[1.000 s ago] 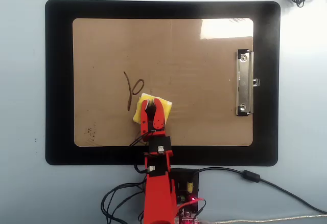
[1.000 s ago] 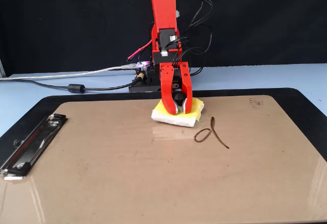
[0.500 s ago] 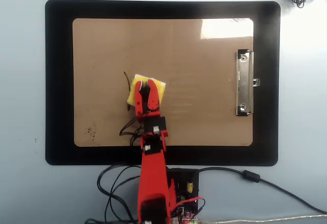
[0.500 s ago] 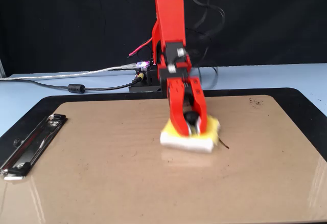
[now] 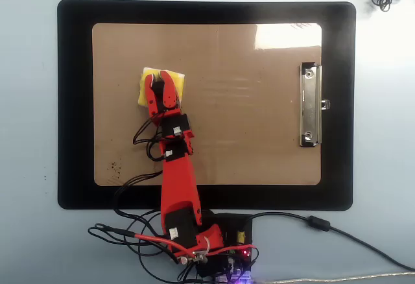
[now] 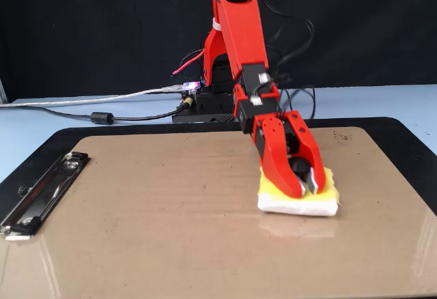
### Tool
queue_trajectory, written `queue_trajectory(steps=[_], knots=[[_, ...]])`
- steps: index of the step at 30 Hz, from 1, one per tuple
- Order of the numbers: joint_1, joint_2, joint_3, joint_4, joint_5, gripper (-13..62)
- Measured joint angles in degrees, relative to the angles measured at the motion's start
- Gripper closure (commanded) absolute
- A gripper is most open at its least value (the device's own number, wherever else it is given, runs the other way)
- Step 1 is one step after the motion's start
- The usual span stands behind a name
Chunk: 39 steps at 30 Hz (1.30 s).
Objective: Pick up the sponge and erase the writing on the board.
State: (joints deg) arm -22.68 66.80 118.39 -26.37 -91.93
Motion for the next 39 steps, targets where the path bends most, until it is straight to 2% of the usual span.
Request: queue_trajectory(steps=[3,6,9,11,15,17,20,23,26,28,30,33,35,37,39], knots=[[-0.26,9.58,11.25,-0.44,-0.09,57.3],[0.09,26.02,30.85,0.0,-0.09,57.3],[0.35,32.26,34.1,1.49,0.09,57.3],[0.62,30.06,33.05,1.32,0.0,57.3],[4.83,11.43,11.07,0.18,-0.09,57.3],[5.89,5.98,5.89,0.09,-0.09,57.3],[6.94,7.56,9.14,-0.18,-0.09,57.3],[7.47,21.8,27.07,-0.35,-0.09,57.3],[7.73,33.05,35.77,0.7,-0.09,57.3],[7.82,32.08,35.24,0.7,-0.09,57.3],[7.65,24.52,27.51,0.62,-0.09,57.3],[7.91,7.73,6.15,0.62,-0.09,57.3],[7.12,0.18,-0.97,-0.18,-0.09,57.4],[6.77,0.44,2.02,-0.44,-0.18,57.3],[6.68,6.77,9.32,-0.62,-0.18,57.3]])
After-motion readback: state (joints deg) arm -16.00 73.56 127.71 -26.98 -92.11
